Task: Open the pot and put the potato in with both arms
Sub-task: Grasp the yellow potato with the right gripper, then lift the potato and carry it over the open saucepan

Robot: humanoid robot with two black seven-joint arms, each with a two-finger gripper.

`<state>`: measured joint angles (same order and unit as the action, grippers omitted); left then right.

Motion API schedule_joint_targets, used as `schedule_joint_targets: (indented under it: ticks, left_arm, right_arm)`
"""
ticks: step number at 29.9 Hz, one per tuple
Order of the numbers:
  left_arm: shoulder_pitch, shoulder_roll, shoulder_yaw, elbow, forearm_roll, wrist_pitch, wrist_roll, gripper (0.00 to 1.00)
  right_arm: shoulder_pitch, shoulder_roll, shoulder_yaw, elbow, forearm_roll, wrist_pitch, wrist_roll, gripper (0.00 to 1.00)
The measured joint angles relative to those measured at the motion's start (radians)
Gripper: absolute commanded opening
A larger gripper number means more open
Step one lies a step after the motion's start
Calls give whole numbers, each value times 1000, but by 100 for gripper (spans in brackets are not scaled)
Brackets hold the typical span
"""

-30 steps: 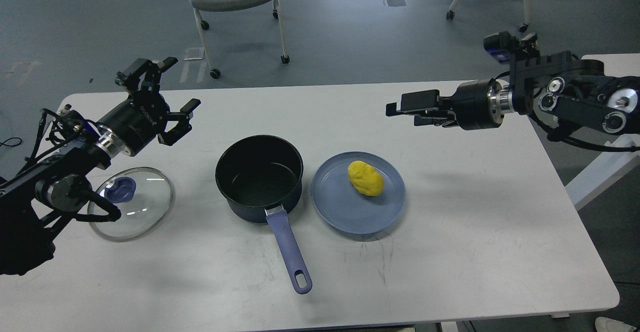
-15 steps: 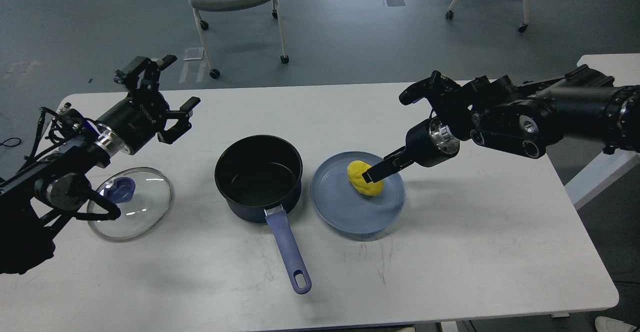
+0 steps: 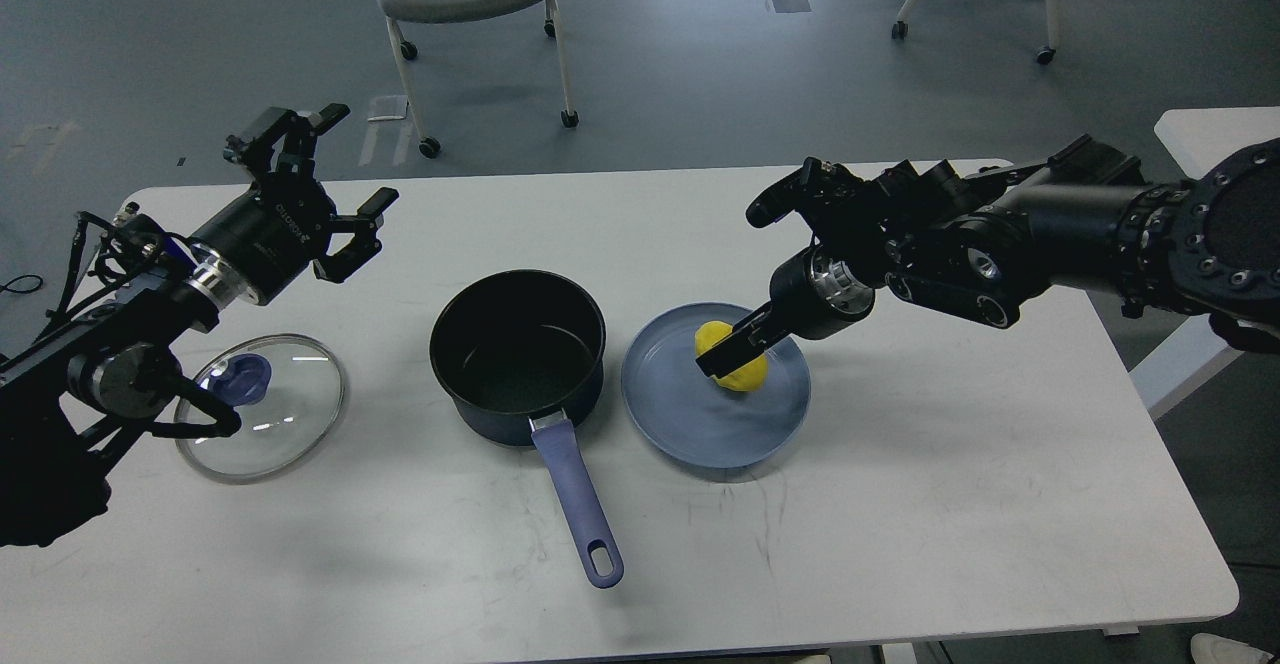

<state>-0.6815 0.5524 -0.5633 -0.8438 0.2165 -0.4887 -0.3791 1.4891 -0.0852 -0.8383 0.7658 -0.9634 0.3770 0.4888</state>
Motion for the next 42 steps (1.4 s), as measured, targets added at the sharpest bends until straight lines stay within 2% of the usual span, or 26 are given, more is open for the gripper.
schedule_joint_targets:
  ticks: [14,20,22,26,28,30,33,42]
  left_arm:
    - [14,-5,-18,-2,0,0,0,98]
    - [17,-5,-20,-2,0,0,0,98]
    - [17,-5,-20,-2,0,0,0,98]
    - [17,-5,-20,-3,0,0,0,98]
    - [18,-5,-21,-3,0,0,0,98]
    - [18,-5,-21,-3,0,0,0,98]
    - [19,-4,-21,-3,0,0,0,98]
    - [19,3,-21,-8,0,0,0,98]
  right_arm:
    - [-42,50,-16,-64,2,-11,0,100]
    - [-52,66,-53,-76,2,-35,0,93]
    - [-53,67,-58,-80,2,-37,0,81]
    - [-58,67,-60,-86,3,-44,0,65]
    - [-62,67,-59,-86,8,-59,0,50]
    - [-66,67,-58,-84,10,-89,0,44]
    - [-70,67,-58,-79,13,-121,0,39]
    - [-42,23,-13,-42,24,-134,0,39]
